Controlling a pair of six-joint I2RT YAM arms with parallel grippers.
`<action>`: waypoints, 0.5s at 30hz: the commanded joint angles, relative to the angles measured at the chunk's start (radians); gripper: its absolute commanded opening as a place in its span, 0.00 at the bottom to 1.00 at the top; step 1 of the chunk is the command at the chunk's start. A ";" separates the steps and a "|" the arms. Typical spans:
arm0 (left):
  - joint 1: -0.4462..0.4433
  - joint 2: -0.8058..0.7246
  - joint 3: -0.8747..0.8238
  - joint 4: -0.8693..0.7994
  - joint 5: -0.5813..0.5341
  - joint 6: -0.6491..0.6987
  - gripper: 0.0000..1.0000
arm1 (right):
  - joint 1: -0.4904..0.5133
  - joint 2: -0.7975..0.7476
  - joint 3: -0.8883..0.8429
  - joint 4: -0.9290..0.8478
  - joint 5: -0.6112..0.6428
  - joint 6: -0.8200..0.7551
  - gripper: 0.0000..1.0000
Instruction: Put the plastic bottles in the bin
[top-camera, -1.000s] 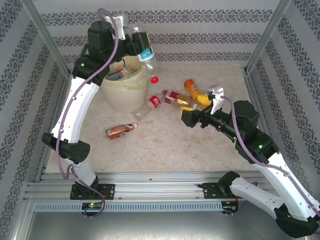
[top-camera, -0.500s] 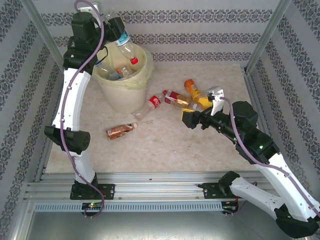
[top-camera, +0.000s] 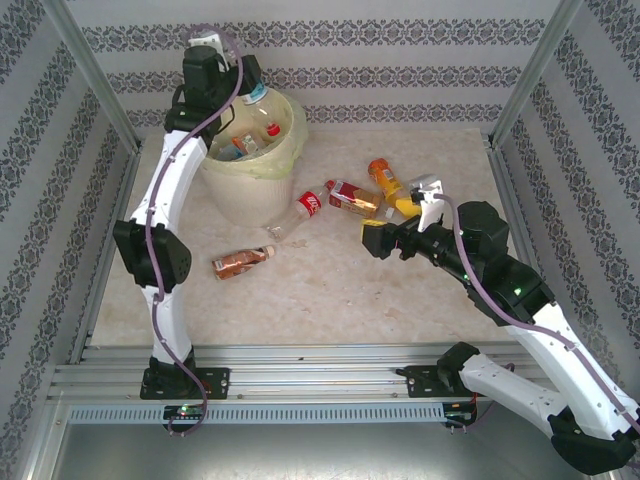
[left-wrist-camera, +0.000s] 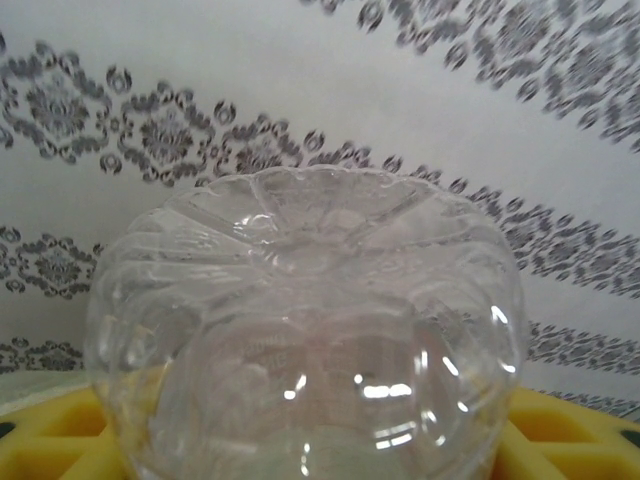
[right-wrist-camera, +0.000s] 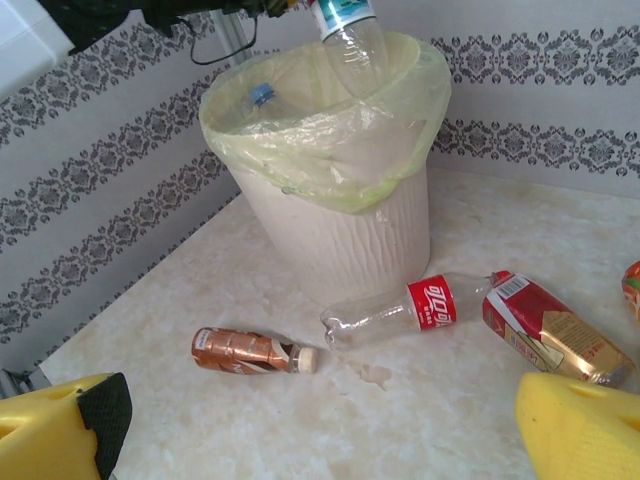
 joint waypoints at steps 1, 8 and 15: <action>0.004 0.025 -0.014 0.077 -0.018 0.014 0.62 | -0.009 -0.002 -0.013 -0.016 0.021 0.014 0.98; 0.006 0.018 -0.143 0.142 -0.030 0.004 0.63 | -0.010 0.035 -0.003 -0.065 0.095 0.015 0.98; 0.009 0.036 -0.139 0.119 -0.017 0.005 0.78 | -0.010 0.061 -0.020 -0.073 0.110 0.027 0.98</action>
